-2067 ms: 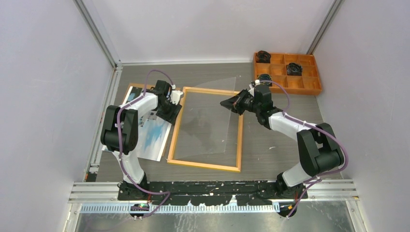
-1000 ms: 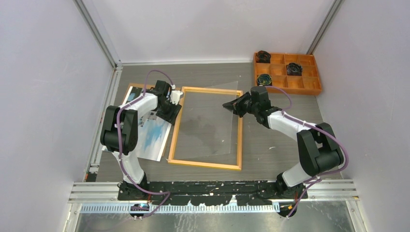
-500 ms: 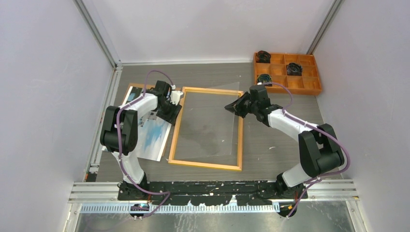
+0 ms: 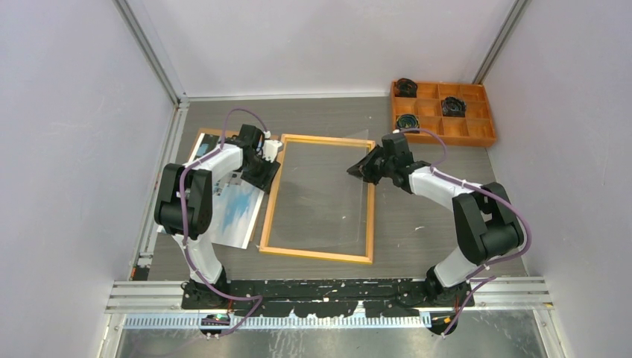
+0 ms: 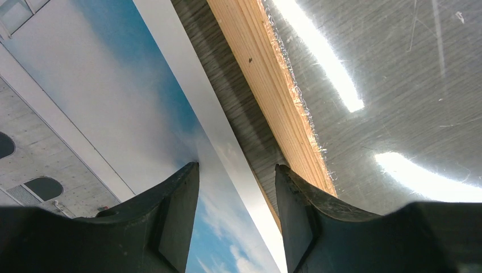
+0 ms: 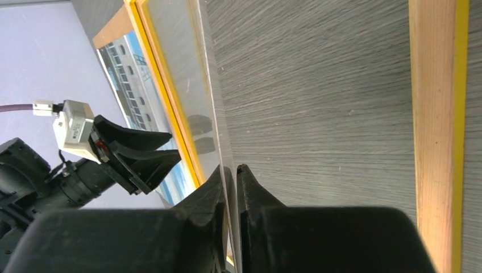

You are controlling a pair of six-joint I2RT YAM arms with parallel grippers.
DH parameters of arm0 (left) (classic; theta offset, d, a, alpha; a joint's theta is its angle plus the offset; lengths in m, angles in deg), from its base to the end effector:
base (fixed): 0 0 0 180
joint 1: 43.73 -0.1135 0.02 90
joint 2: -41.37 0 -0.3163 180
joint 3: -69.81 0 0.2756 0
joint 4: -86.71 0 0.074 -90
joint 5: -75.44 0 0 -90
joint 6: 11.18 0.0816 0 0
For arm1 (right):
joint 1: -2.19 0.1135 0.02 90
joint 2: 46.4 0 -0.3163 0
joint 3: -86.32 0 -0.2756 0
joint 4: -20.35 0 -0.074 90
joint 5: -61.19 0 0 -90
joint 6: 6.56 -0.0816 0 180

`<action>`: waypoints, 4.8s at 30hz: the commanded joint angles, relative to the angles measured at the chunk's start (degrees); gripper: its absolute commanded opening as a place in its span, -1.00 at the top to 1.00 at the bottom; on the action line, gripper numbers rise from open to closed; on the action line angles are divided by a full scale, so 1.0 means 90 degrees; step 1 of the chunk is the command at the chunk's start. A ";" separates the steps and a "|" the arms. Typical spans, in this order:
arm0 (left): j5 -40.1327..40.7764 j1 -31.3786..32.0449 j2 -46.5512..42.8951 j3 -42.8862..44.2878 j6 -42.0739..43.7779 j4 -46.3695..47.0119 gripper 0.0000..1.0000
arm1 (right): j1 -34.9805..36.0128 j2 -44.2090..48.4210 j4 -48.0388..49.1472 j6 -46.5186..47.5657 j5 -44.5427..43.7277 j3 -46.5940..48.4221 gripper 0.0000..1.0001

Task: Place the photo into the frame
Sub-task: Place the photo frame item in the photo frame, then pick up the photo at the center of the board.

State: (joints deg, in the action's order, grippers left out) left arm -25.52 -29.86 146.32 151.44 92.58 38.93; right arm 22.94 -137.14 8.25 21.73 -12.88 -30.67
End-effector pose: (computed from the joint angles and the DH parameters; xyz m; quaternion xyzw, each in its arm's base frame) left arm 0.3891 -0.1121 0.1642 0.2497 0.9498 -0.0944 0.1633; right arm 0.3522 0.1574 0.2039 0.2588 0.8608 0.3711 0.2331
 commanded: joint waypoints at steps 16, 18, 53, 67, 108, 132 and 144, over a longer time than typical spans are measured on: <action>-0.0481 0.0119 0.0043 -0.0163 -0.0111 -0.0205 -0.07 | 0.0424 -0.0377 -0.1618 0.1638 -0.0630 0.1188 -0.96; -0.0474 0.0122 0.0053 -0.0163 -0.0113 -0.0201 -0.07 | 0.0526 -0.0472 -0.1954 0.1783 -0.0922 0.1377 -0.99; -0.0425 0.0119 0.0078 -0.0183 -0.0048 -0.0215 -0.07 | 0.1041 -0.1195 -0.3674 0.2335 -0.2800 0.2493 -1.00; -0.0376 0.0119 0.0078 -0.0183 -0.0034 -0.0217 -0.07 | 0.1041 -0.1381 -0.3552 0.2356 -0.2584 0.2506 -1.00; -0.0379 0.0119 0.0114 -0.0114 -0.0015 -0.0244 -0.08 | 0.1279 -0.1821 -0.3909 0.2533 -0.2817 0.2921 -1.00; -0.0351 0.0635 0.0146 0.0054 -0.0165 -0.0144 -0.07 | 0.0018 0.0197 -0.3935 0.2524 -0.2282 0.2069 -1.00; -0.0557 -0.0742 -0.0117 0.1808 -0.0055 -0.1669 -0.17 | 0.1439 -0.0628 -0.3868 0.1854 -0.2498 0.3492 -1.00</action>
State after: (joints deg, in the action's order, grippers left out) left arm -28.43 -27.61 148.94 160.01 91.42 31.11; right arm 30.35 -139.09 -28.67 42.45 -34.46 -7.57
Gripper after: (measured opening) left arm 0.558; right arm 0.996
